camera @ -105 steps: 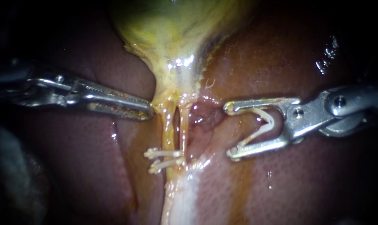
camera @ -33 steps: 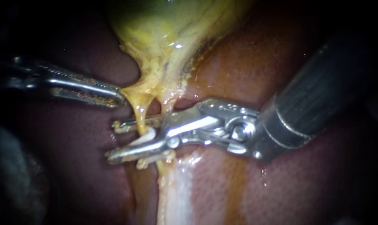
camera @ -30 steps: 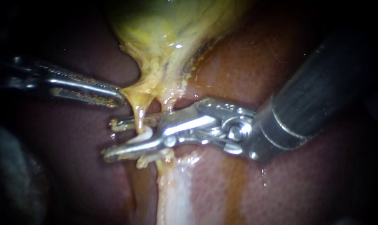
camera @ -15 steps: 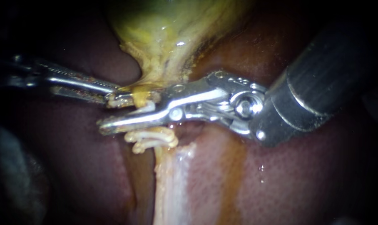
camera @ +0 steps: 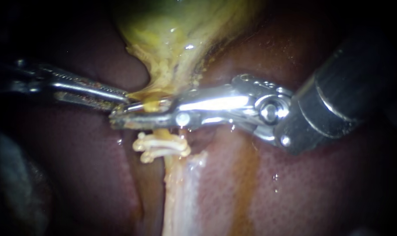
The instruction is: Clipping third clip left tube
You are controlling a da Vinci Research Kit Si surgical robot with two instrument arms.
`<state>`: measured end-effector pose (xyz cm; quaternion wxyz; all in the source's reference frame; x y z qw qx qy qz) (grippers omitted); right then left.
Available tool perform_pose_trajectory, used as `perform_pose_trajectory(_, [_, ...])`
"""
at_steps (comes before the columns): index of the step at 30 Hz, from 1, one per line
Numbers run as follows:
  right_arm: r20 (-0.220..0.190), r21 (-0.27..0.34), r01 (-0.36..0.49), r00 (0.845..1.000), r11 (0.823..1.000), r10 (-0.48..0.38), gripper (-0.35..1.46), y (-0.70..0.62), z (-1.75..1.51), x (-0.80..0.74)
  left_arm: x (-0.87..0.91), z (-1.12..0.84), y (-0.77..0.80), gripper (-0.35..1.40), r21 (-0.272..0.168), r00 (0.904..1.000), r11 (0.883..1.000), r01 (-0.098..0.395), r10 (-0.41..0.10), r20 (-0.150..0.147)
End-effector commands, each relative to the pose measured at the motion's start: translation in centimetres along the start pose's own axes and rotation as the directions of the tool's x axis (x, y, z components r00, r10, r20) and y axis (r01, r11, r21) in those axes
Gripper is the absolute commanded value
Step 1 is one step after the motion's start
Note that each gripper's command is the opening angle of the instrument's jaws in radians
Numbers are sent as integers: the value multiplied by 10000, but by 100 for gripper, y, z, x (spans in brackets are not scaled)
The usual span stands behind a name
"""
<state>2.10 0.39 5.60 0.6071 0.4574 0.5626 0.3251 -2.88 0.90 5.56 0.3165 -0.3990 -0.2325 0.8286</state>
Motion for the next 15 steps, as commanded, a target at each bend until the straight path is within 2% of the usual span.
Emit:
perform_pose_trajectory(1, [21, 21, 5, 10000, 10000, -5, -35, 0, -2, -1, 0, 0, 0, -35, -2, 10000, 10000, -3, 3, 5])
perform_pose_trajectory(15, [85, -8, -33, 10000, 10000, 33, -35, 0, -3, -4, 0, 0, 0, -35, -2, 10000, 10000, -3, 3, 5])
